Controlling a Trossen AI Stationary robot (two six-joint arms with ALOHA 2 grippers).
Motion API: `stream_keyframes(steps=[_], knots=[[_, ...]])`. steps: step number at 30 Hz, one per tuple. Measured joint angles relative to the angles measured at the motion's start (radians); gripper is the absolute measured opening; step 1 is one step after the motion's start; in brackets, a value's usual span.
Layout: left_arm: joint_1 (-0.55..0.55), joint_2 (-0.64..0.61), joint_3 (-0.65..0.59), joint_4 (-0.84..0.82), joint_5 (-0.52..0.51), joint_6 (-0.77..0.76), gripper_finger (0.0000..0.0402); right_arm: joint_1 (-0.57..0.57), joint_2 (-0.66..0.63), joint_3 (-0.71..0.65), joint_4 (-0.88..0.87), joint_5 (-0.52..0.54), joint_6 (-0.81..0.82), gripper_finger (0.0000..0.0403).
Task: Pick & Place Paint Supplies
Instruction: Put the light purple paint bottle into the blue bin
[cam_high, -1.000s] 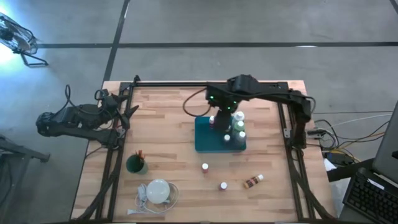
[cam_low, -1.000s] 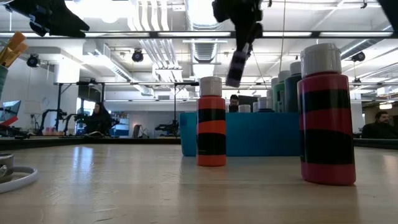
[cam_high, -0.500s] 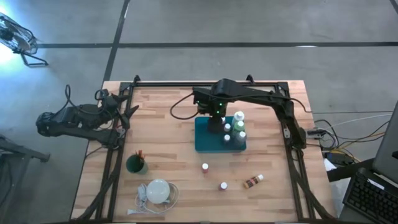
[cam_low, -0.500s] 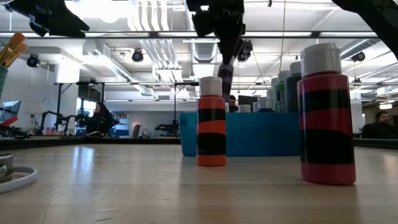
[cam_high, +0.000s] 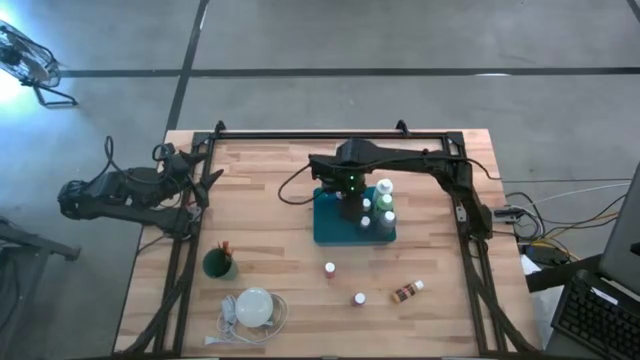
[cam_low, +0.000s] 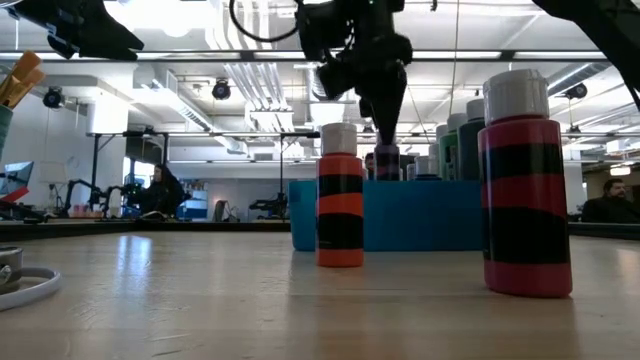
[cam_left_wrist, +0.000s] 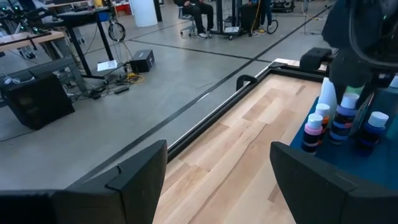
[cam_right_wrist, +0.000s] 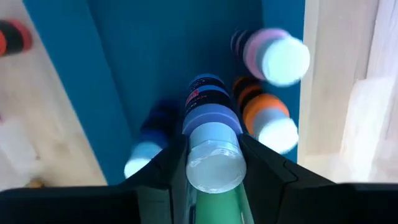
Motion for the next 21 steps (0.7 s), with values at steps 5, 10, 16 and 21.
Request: stream_keyframes(steps=[5, 10, 16, 21], knots=[[0.0, 0.0, 0.0, 0.0, 0.0, 0.0, 0.0289, -0.002, 0.0, -0.059, 0.078, -0.001, -0.026, 0.0113], [0.0, 0.0, 0.0, 0.0, 0.0, 0.0, 0.0289, -0.011, 0.0, -0.12, 0.124, -0.003, -0.036, 0.0113], [0.0, 0.0, 0.0, -0.001, 0.0, 0.002, 0.0289, -0.019, 0.0, -0.186, 0.178, -0.002, -0.043, 0.0113], [0.0, 0.0, 0.0, -0.001, 0.0, 0.002, 0.0289, -0.019, -0.005, -0.216, 0.219, -0.006, -0.043, 0.0113]])
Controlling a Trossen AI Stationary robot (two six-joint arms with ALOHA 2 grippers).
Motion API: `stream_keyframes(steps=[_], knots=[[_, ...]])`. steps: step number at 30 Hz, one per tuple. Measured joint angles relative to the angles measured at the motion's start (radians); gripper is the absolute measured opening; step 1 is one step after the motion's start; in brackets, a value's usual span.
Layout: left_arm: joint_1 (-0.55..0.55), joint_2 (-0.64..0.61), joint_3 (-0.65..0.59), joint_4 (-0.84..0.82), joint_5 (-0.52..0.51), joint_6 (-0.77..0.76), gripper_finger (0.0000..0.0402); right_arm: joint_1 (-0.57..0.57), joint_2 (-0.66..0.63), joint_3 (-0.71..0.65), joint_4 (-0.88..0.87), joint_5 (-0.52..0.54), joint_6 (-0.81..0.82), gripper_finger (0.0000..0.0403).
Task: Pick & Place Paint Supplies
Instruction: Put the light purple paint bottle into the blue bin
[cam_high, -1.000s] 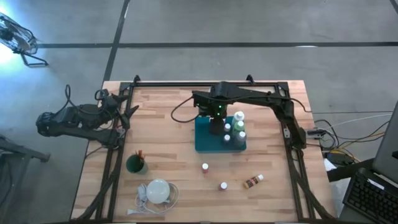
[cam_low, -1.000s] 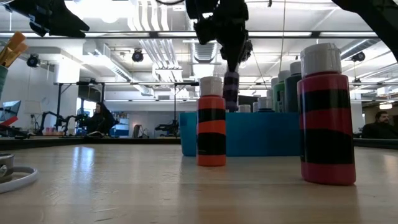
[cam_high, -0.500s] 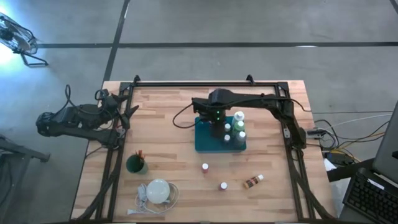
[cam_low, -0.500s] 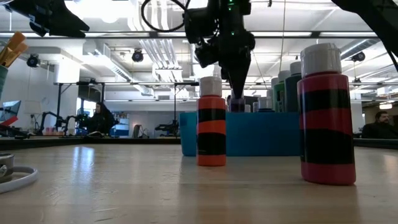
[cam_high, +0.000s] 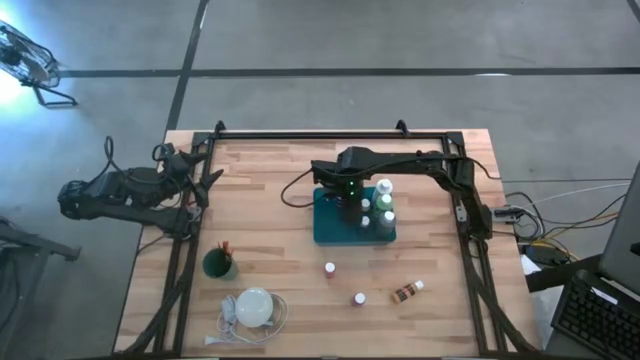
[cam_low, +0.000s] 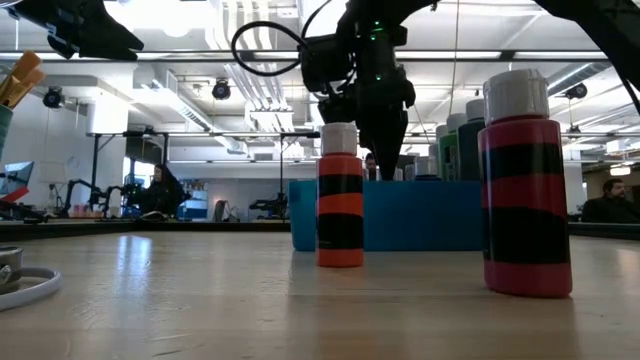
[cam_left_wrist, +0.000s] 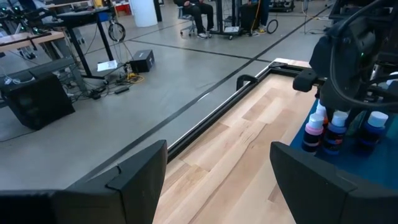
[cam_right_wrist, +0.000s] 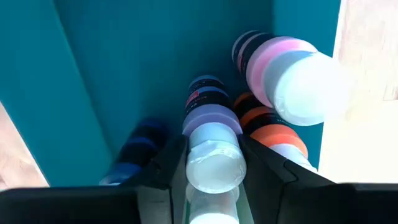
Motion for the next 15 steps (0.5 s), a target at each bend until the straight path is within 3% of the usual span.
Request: stream_keyframes(steps=[7, 15], knots=[[0.0, 0.0, 0.0, 0.0, 0.0, 0.0, 0.0289, 0.0, 0.0, -0.003, 0.006, 0.0, 0.008, 0.0118], [0.0, 0.0, 0.0, 0.0, 0.0, -0.001, 0.0289, -0.002, 0.003, 0.018, 0.008, 0.0, 0.001, 0.0208]])
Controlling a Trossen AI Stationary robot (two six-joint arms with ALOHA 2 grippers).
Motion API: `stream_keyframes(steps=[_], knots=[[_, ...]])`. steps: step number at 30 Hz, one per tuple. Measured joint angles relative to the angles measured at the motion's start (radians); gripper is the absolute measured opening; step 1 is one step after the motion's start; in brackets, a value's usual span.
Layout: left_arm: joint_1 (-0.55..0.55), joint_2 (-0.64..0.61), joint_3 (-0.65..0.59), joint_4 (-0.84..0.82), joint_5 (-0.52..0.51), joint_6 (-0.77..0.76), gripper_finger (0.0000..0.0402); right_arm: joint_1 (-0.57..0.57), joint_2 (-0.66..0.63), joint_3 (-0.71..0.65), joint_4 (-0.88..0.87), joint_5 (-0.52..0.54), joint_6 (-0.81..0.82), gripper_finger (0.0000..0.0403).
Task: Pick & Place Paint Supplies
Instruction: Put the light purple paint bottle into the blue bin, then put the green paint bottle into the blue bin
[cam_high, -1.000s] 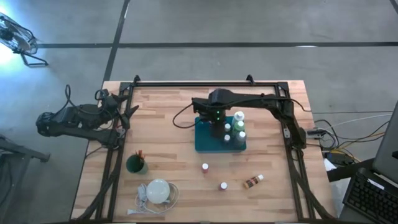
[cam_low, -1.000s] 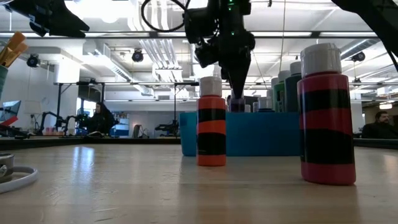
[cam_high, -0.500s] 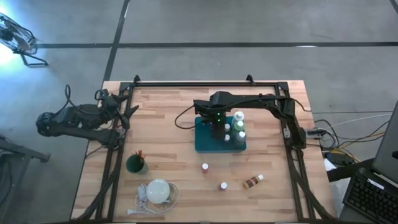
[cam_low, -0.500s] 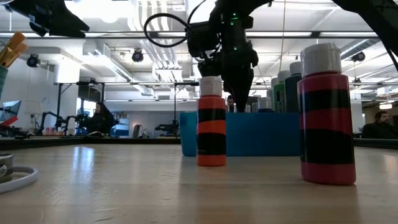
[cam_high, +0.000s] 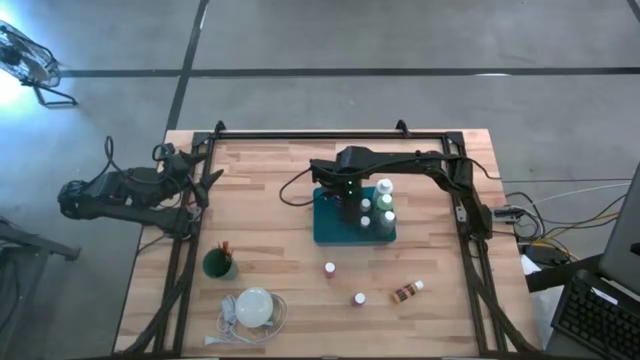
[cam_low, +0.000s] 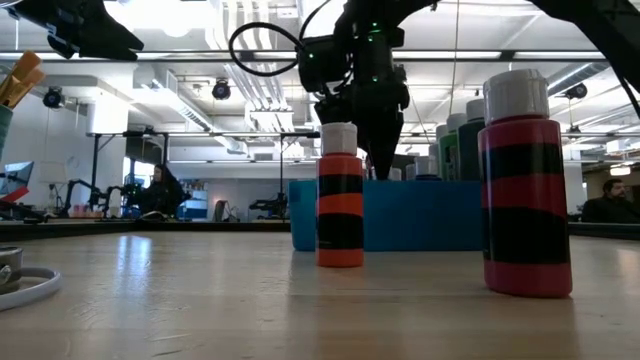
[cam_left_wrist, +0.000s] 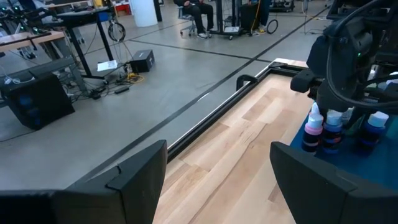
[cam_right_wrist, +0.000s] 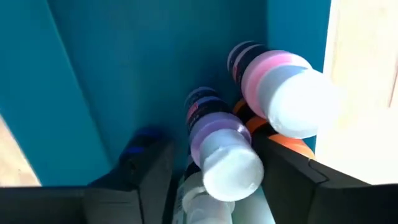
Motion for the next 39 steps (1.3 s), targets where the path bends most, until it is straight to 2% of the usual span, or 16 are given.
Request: stream_keyframes(steps=[6, 11, 17, 24, 28, 33, 39], knots=[[0.0, 0.0, 0.0, 0.0, 0.0, -0.001, 0.0289, 0.002, 0.001, 0.037, -0.018, -0.028, 0.001, 0.0233], [0.0, 0.0, 0.0, 0.0, 0.0, -0.002, 0.0289, 0.003, 0.001, 0.086, -0.081, -0.05, 0.003, 0.0237], [0.0, 0.0, 0.0, 0.0, 0.0, -0.001, 0.0289, 0.004, 0.0, 0.197, -0.182, -0.052, 0.031, 0.0215], [0.0, 0.0, 0.0, 0.0, 0.0, -0.001, 0.0289, 0.026, -0.001, 0.41, -0.277, -0.053, 0.07, 0.0185], [0.0, 0.0, 0.0, 0.0, 0.0, -0.001, 0.0289, 0.067, -0.013, 0.533, -0.276, -0.053, 0.102, 0.0164], [0.0, 0.0, 0.0, 0.001, 0.0, 0.001, 0.0289, 0.153, -0.117, 0.508, -0.274, -0.033, 0.176, 0.0137], [0.0, 0.0, 0.0, 0.003, 0.0, 0.012, 0.0289, 0.301, -0.276, 0.393, -0.276, 0.007, 0.324, 0.0111]])
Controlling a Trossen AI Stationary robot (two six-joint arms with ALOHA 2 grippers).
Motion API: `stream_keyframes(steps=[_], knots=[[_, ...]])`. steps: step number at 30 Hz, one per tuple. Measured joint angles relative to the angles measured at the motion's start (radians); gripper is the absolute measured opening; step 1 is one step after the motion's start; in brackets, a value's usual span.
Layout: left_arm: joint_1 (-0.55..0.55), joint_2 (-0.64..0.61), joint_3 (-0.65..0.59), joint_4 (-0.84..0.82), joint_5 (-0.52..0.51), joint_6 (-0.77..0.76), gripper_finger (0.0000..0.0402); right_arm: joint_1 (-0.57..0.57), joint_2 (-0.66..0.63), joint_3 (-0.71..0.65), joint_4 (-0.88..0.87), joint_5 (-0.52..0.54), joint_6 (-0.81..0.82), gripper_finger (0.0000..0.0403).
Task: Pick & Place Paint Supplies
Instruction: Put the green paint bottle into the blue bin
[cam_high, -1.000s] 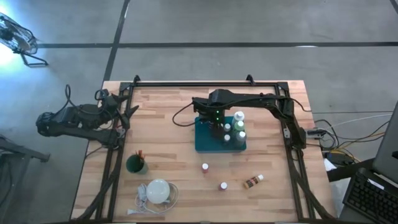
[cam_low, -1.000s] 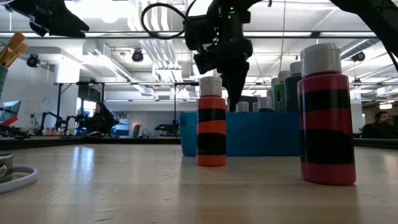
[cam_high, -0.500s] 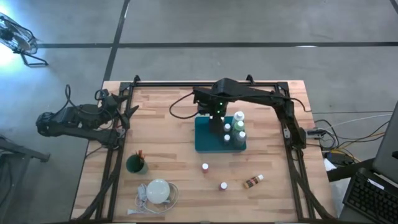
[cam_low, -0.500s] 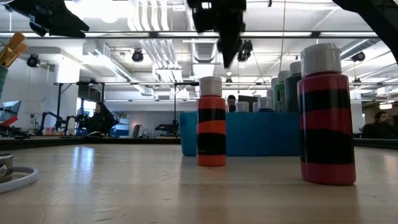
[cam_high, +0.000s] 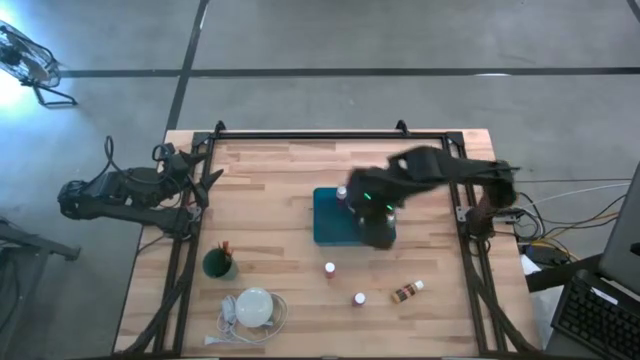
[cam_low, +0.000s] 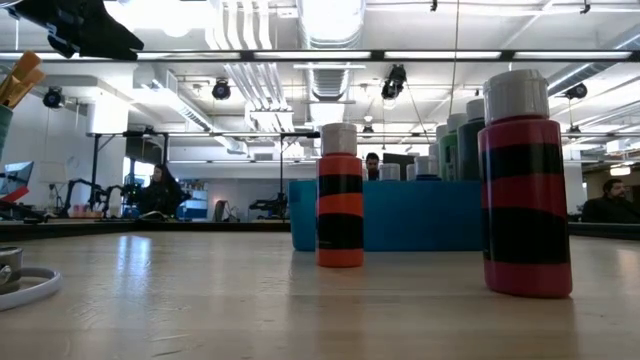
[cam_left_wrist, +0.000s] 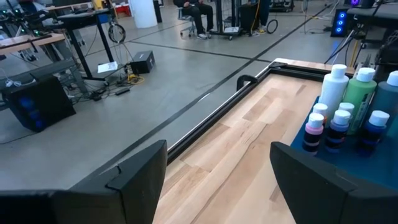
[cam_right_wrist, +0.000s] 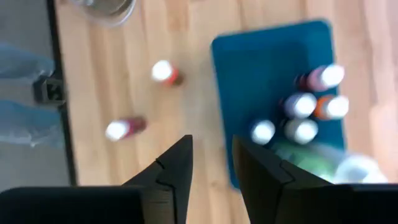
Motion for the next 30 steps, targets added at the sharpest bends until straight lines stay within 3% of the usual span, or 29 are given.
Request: stream_keyframes(steps=[10, 18, 30], knots=[[0.0, 0.003, 0.0, 0.0, 0.0, 0.0, 0.0289, 0.261, -0.212, -0.354, -0.001, 0.047, 0.317, 0.0079], [0.0, 0.003, 0.0, 0.0, 0.0, -0.006, 0.0289, 0.423, -0.245, -0.545, 0.045, 0.049, 0.484, 0.0079], [0.0, 0.004, 0.0, 0.0, 0.0, -0.027, 0.0289, 0.429, -0.163, -0.624, 0.457, 0.061, 0.528, 0.0144]])
